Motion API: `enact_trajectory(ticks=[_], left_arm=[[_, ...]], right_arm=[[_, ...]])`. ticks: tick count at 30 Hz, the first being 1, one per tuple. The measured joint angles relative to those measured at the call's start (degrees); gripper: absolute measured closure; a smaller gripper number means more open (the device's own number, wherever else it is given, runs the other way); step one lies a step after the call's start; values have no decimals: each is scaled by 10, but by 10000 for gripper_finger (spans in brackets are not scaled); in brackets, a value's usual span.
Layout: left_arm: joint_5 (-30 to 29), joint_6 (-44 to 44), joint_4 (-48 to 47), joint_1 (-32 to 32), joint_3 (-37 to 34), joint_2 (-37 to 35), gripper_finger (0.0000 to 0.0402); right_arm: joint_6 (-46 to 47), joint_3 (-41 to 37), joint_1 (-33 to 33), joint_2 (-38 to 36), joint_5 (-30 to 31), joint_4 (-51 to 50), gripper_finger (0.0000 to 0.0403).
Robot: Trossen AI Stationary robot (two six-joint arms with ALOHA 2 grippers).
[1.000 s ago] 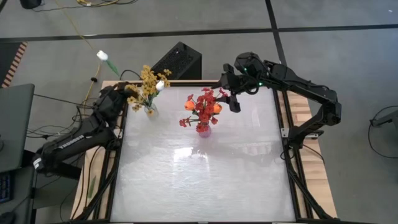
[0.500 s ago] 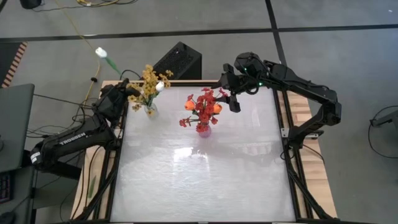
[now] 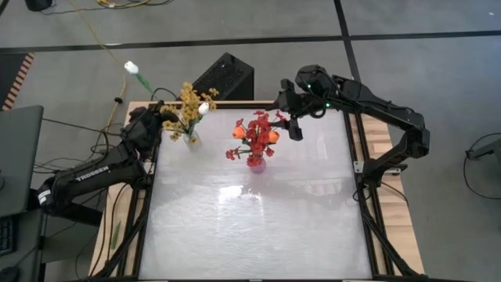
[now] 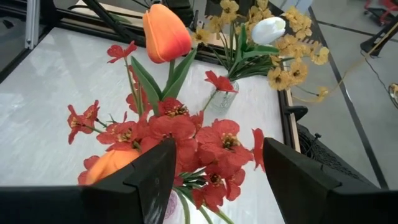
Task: Sort flowers into vase by color
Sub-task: Put the white tulip into the transparent vase
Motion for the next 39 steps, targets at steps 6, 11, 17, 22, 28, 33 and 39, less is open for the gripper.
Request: enact_trajectory(ticks=[6, 11, 17, 22, 28, 33, 39], left_arm=[[12, 13, -2, 0, 0, 11, 401], [4, 32, -2, 0, 0, 7, 401], [13, 37, 0, 0, 0, -5, 401], [32, 35, -6, 0, 0, 6, 401], [31, 35, 12, 0, 0, 28, 401], [41, 47, 55, 11, 0, 67, 401], [111, 53, 125, 39, 0, 104, 401]], right_arm=[[4, 0, 0, 0, 0, -1, 138], [24, 0, 7, 5, -35, -1, 138], [-15, 16, 24, 0, 26, 34, 138], [6, 64, 23, -3, 60, 6, 138], [23, 109, 12, -2, 132, -96, 138], [72, 112, -2, -2, 133, -124, 138], [92, 112, 10, -1, 122, -125, 138]])
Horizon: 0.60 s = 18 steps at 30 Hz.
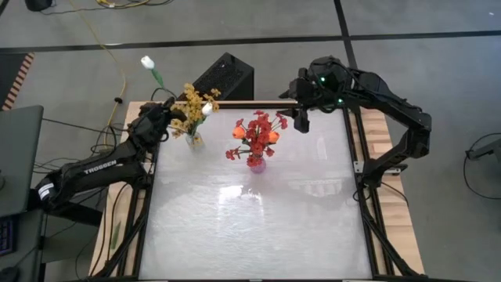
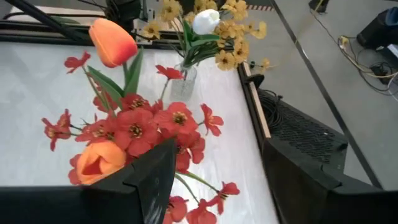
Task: Sort flowers into vase by color
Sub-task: Put the white tulip into the transparent vase
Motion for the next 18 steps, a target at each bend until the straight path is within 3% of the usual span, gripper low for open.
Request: enact_trajectory(ticks=[10, 18], left_arm=[[109, 50, -76, 2, 58, -42, 401], [69, 132, -177, 2, 161, -54, 401]], right_arm=[[14, 0, 29, 0, -3, -15, 138], [4, 0, 29, 0, -3, -15, 138]])
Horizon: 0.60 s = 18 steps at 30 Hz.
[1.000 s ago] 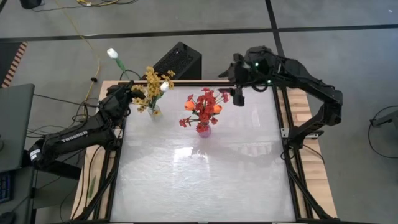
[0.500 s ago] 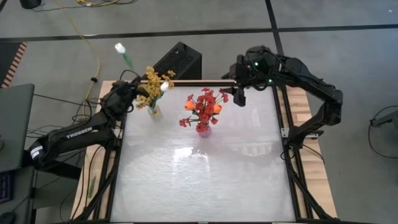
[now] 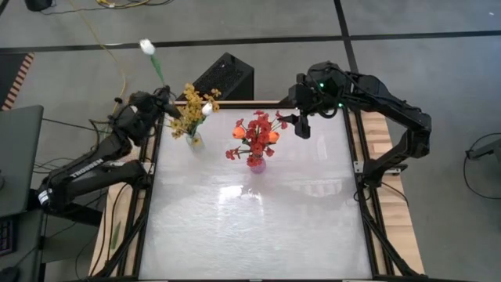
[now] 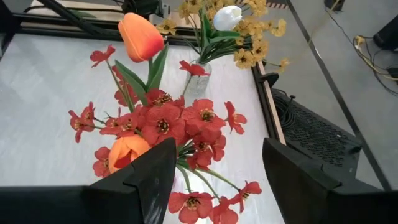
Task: Sort flowers into vase by color
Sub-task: Put the white tulip into the transparent vase
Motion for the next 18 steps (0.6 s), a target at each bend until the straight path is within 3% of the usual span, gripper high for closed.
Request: enact_trajectory(ticks=[4, 8, 18], left_arm=[[-38, 45, -81, 0, 84, 3, 401], [-9, 40, -121, -1, 163, 9, 402], [371, -54, -103, -51, 259, 58, 401]], right_arm=[[-6, 0, 0, 0, 0, 0, 138], [-12, 0, 1, 0, 0, 0, 138], [-31, 0, 1, 0, -1, 3, 138]])
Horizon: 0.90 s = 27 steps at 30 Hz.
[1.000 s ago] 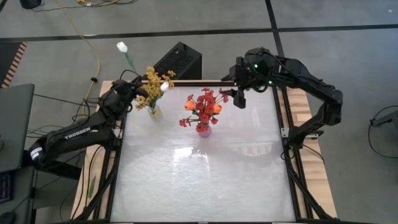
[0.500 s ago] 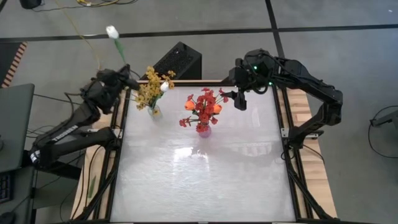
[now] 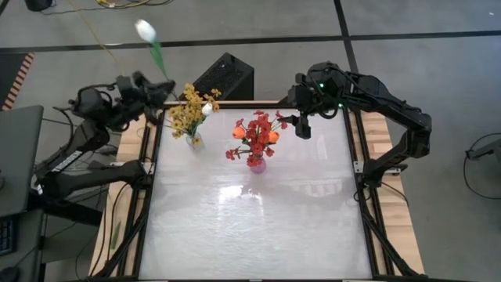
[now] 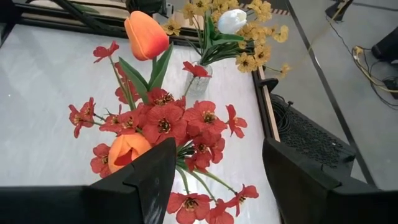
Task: Sort flowers into vase by color
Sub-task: Put the white tulip into the transparent vase
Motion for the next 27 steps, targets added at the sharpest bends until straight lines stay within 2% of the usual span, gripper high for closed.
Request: enact_trajectory(ticks=[6, 8, 10, 11, 13, 15, 17, 20, 24, 27], left_arm=[[192, -1, 45, -103, 13, 52, 402], [253, 38, 11, -139, 13, 67, 401], [268, 105, -61, -173, 12, 74, 401], [244, 139, -100, -188, 11, 75, 402], [149, 186, -166, -213, 12, 73, 401], [58, 209, -225, -228, 8, 72, 401], [-4, 212, -249, -236, -6, 74, 401], [-78, 208, -232, -247, -43, 63, 402], [-208, 217, -159, -254, -112, 32, 401], [-252, 217, -69, -255, -175, 3, 402]], right_arm=[[-4, 0, -1, 4, 0, 1, 138], [-5, -4, -1, 5, -1, 2, 138], [-5, -18, -1, 4, -1, 14, 138], [-5, -22, -1, 4, -3, 13, 138], [-3, -33, -1, 5, -13, 12, 138], [-1, -49, -1, 5, -18, 22, 138], [-1, -64, -1, 4, -20, 24, 138], [-1, -83, -1, 5, -20, 32, 138], [0, -97, -1, 5, -28, 39, 138], [-1, -100, -1, 5, -30, 50, 138]])
